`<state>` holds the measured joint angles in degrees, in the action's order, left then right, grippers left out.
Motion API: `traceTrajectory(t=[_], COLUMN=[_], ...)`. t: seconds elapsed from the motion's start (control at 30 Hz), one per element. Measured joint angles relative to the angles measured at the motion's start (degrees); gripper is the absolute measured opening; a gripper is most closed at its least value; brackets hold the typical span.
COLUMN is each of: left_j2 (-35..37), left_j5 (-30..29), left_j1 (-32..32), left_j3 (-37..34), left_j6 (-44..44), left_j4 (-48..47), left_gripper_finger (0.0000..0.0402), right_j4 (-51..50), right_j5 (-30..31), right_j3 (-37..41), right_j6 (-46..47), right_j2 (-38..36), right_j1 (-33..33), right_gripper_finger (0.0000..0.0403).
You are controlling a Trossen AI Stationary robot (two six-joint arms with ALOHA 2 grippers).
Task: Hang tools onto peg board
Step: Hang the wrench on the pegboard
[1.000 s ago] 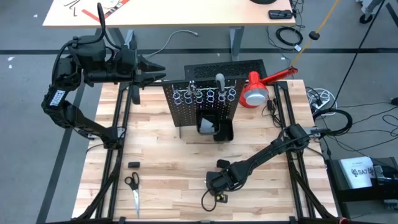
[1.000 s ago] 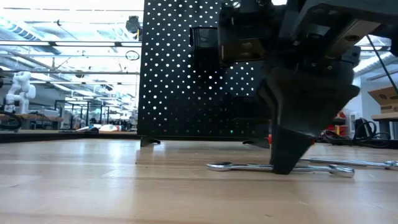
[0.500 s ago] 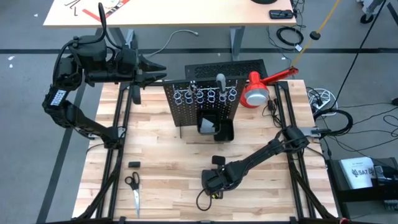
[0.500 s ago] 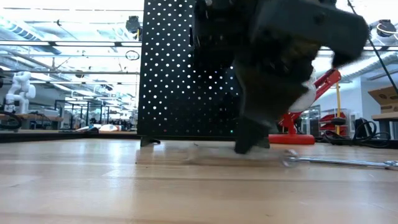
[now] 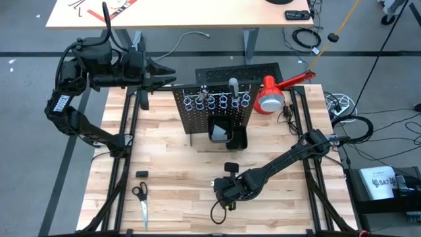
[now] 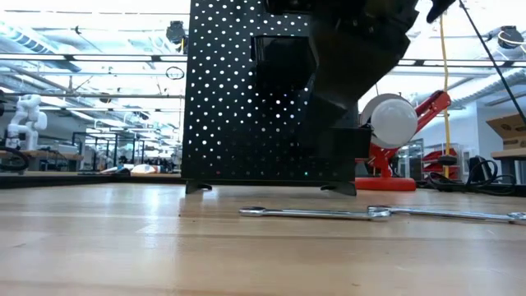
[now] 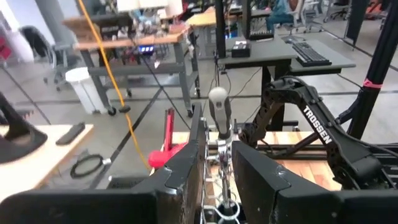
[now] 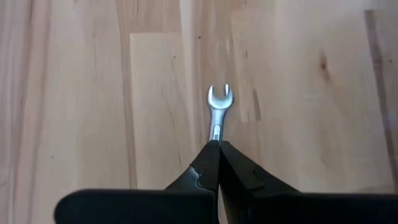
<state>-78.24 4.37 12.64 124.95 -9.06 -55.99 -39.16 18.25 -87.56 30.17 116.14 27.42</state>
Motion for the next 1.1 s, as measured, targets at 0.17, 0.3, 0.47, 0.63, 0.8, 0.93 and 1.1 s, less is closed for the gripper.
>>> traceTrajectory(t=[0.17,0.3,0.47,0.63,0.8,0.93,1.1], left_j2=[0.98,2.15,3.58,3.46,3.09,2.86,2.84], left_j5=[0.49,2.10,11.37,11.78,7.82,2.99,-3.64], left_j1=[-0.01,-0.01,-2.85,-11.15,-19.04,-24.33,-31.49], left_j3=[0.00,0.02,0.03,-0.56,-6.86,-14.71,-26.27], left_j6=[-3.66,-3.84,-8.18,-14.41,-15.81,-14.43,-10.72], left_j4=[3.49,7.14,2.61,-5.21,-4.46,-1.36,8.33], left_gripper_finger=[0.0105,0.0105,0.0105,0.0090,0.0035,0.0008,0.0006], right_j4=[0.25,0.23,-0.22,-0.86,-1.37,-1.00,-0.50], right_j5=[2.14,2.85,5.75,9.37,8.90,3.76,-1.29], right_j3=[-0.03,-0.03,-0.03,-0.09,-0.12,-0.14,-0.14], right_j6=[-1.31,-1.61,-2.38,-2.57,-2.55,-2.38,-1.92], right_j2=[-0.19,-0.22,-0.46,-2.15,-4.17,-4.16,-2.52], right_j1=[0.17,0.24,0.66,1.22,1.19,1.18,1.22], right_gripper_finger=[0.0001,0.0000,0.0000,0.0000,0.0000,0.0001,0.0025])
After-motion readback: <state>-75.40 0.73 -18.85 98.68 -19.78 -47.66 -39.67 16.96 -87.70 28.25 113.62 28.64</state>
